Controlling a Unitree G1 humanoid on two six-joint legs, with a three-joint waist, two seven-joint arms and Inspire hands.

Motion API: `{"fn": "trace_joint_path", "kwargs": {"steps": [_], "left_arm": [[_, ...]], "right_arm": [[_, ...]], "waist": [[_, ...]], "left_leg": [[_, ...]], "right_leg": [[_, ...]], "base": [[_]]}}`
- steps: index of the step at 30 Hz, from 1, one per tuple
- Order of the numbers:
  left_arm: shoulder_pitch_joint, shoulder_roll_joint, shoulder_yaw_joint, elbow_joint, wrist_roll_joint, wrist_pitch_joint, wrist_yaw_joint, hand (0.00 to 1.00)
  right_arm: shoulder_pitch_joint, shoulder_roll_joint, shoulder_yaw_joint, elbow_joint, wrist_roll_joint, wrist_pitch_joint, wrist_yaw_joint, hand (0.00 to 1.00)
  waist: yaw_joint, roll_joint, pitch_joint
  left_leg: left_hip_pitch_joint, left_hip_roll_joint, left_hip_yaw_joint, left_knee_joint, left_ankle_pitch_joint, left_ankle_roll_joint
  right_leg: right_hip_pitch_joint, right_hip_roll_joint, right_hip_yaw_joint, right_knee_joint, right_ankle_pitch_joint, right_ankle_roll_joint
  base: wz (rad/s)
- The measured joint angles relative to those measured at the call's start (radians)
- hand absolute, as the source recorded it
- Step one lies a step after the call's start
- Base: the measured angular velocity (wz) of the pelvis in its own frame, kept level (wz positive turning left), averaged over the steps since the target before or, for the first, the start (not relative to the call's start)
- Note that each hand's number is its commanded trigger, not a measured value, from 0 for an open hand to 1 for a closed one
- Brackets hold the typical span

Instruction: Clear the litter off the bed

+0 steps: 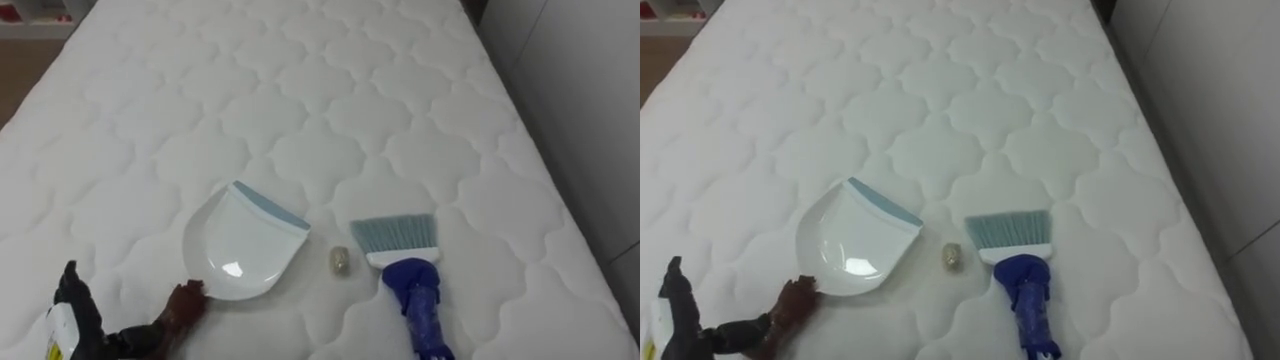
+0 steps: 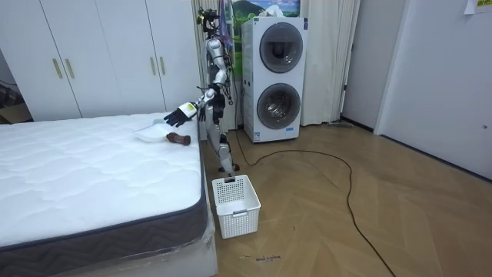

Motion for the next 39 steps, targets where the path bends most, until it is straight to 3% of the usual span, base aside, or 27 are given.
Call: {"fn": "trace_joint_path", "kwargs": {"steps": [13,15,20,22,23,24,25,26,27,28,30,32,35,39], "left_arm": [[-0.057,0.005,-0.04,0.006,0.001,-0.011,0.006,0.0],[-0.103,0.008,-0.084,0.058,0.0,-0.011,0.004,0.0],[-0.179,0.008,-0.143,0.2,0.001,-0.01,-0.025,0.0],[-0.198,0.007,-0.153,0.237,0.001,-0.009,-0.034,0.0],[-0.216,0.007,-0.16,0.275,-0.001,-0.007,-0.035,0.0],[-0.224,0.012,-0.159,0.302,-0.002,-0.004,-0.034,0.0],[-0.225,0.019,-0.154,0.308,-0.002,-0.004,-0.034,0.0],[-0.245,0.02,-0.141,0.334,-0.001,0.002,-0.037,0.0],[-0.283,0.014,-0.15,0.357,-0.001,0.001,-0.044,0.0],[-0.305,0.014,-0.16,0.373,-0.002,-0.001,-0.048,0.0],[-0.375,0.015,-0.182,0.413,-0.002,-0.003,-0.053,0.0],[-0.391,0.015,-0.186,0.433,-0.004,-0.004,-0.053,0.0],[-0.388,0.015,-0.212,0.481,-0.011,0.006,-0.058,0.0],[-0.388,0.014,-0.231,0.495,-0.044,0.027,-0.079,0.0]], "right_arm": [[-0.029,-0.006,0.047,0.007,0.005,-0.006,0.038,0.0],[-0.06,-0.011,0.068,0.01,0.005,0.002,0.037,0.0],[-0.127,-0.009,0.098,0.043,0.005,0.004,0.027,0.0],[-0.133,-0.009,0.116,0.043,0.005,0.004,0.017,0.0],[-0.143,-0.011,0.118,0.042,0.01,0.002,0.004,0.0],[-0.167,-0.018,0.127,0.044,0.021,0.003,-0.009,0.0],[-0.18,-0.018,0.145,0.042,0.023,0.002,-0.014,0.0],[-0.199,-0.026,0.186,0.032,0.021,-0.006,-0.027,0.0],[-0.191,-0.028,0.196,0.039,0.023,-0.007,-0.042,0.0],[-0.189,-0.028,0.199,0.05,0.026,-0.005,-0.046,0.0],[-0.194,-0.024,0.213,0.062,0.026,0.003,-0.045,0.0],[-0.214,-0.019,0.216,0.076,0.027,0.002,-0.046,0.0],[-0.248,-0.017,0.234,0.081,0.028,0.006,-0.053,0.0],[-0.26,-0.021,0.255,0.076,0.051,0.007,-0.054,0.0]], "waist": [[-0.015,0.002,0.006],[-0.013,0.008,0.0101],[-0.017,0.012,0.0098],[-0.018,0.017,0.0126],[-0.012,0.025,0.0167],[-0.008,0.038,0.0272],[-0.009,0.031,0.0247],[-0.03,0.034,0.0253],[-0.055,0.036,0.0254],[-0.057,0.036,0.0258],[-0.06,0.034,0.0287],[-0.041,0.032,0.0287],[-0.043,0.044,0.0352],[-0.041,0.041,0.0379]], "left_leg": [[-0.064,0.0,0.003,0.001,0.003,0.003],[-0.096,0.001,0.003,0.001,0.009,0.006],[-0.157,0.002,-0.014,0.002,0.017,0.006],[-0.165,0.003,-0.049,0.001,0.019,0.006],[-0.162,0.007,-0.114,-0.003,0.024,0.008],[-0.163,0.028,-0.209,-0.002,0.026,0.008],[-0.177,0.028,-0.223,0.008,0.026,0.007],[-0.219,0.031,-0.206,0.035,0.016,-0.016],[-0.248,0.031,-0.149,0.035,0.023,-0.027],[-0.257,0.031,-0.126,0.028,0.026,-0.027],[-0.286,0.031,-0.047,0.014,0.049,0.0],[-0.292,0.022,-0.026,0.021,0.054,0.004],[-0.309,0.007,-0.018,0.038,0.054,0.006],[-0.353,0.003,0.008,0.062,0.056,0.013]], "right_leg": [[-0.069,0.0,0.009,0.004,0.008,0.001],[-0.102,0.0,0.011,0.002,0.017,0.001],[-0.17,0.001,0.011,0.024,0.021,-0.001],[-0.207,0.003,0.013,0.06,0.021,-0.002],[-0.264,0.004,0.002,0.153,0.018,-0.005],[-0.344,0.024,0.033,0.191,-0.005,-0.034],[-0.375,0.039,0.052,0.128,0.024,-0.055],[-0.387,0.043,0.019,0.09,0.131,-0.059],[-0.389,0.039,-0.001,0.083,0.135,-0.062],[-0.389,0.04,0.015,0.081,0.135,-0.061],[-0.411,0.04,0.072,0.085,0.132,-0.056],[-0.435,0.038,0.051,0.109,0.131,-0.054],[-0.44,0.015,-0.016,0.107,0.131,-0.053],[-0.485,0.001,-0.021,0.138,0.126,-0.046]], "base": [[-0.01],[0.0],[-0.06],[-0.19],[-0.59],[-0.75],[-0.57],[0.13],[0.44],[0.65],[0.42],[-0.23],[-0.15],[0.06]]}}
